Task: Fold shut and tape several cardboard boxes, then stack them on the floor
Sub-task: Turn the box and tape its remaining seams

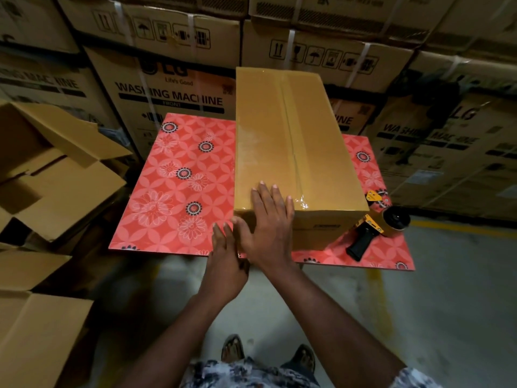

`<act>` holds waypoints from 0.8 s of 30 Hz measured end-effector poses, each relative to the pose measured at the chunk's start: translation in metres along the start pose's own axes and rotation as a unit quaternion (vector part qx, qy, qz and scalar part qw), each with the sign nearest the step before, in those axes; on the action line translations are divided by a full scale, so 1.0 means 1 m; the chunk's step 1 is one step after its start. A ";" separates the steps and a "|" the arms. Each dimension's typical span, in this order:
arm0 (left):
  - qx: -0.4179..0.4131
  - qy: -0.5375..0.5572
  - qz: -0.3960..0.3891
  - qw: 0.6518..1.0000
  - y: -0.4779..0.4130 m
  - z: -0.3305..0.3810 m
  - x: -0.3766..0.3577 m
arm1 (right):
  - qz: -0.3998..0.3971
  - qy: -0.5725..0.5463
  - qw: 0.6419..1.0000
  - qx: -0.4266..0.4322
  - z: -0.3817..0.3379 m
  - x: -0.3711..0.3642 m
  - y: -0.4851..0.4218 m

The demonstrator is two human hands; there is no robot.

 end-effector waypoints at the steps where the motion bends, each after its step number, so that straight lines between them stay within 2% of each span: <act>1: 0.000 0.029 0.007 1.000 -0.002 0.004 0.006 | 0.001 0.007 1.000 -0.004 -0.002 0.000 0.000; 5: 0.010 0.085 0.052 0.995 -0.008 0.027 0.035 | 0.019 0.023 1.000 0.009 0.000 0.000 0.001; 9: -0.012 0.151 0.109 0.982 -0.014 0.053 0.061 | -0.013 -0.004 1.000 0.008 0.002 0.003 0.002; 13: -0.036 0.198 0.117 0.973 -0.023 0.076 0.065 | -0.019 0.006 0.999 0.025 0.003 0.004 0.001; 16: -0.045 0.186 0.103 0.976 -0.030 0.083 0.060 | -0.006 -0.128 0.992 0.015 0.021 0.020 -0.003; 18: -0.039 0.210 0.088 0.973 -0.036 0.083 0.057 | 0.043 -0.177 0.981 -0.060 0.052 0.035 -0.008; 20: -0.029 0.252 0.073 0.964 -0.044 0.081 0.054 | 0.083 -0.098 0.976 -0.177 0.101 0.045 -0.018; 22: -0.007 0.287 0.079 0.955 -0.057 0.075 0.053 | 0.005 -0.055 0.950 -0.307 0.150 0.044 -0.027; 24: 0.009 0.325 0.079 0.942 -0.072 0.063 0.047 | -0.089 -0.138 0.914 -0.372 0.175 0.041 -0.029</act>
Point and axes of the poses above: each hand's wrist, its own y-axis away from the middle knuckle, its own x-axis out of the back of the hand, z = x × y, the point moved 2 cm from there along -y, towards the middle knuckle, and after that the axes turned 15 degrees about y, right-handed, at the moved point
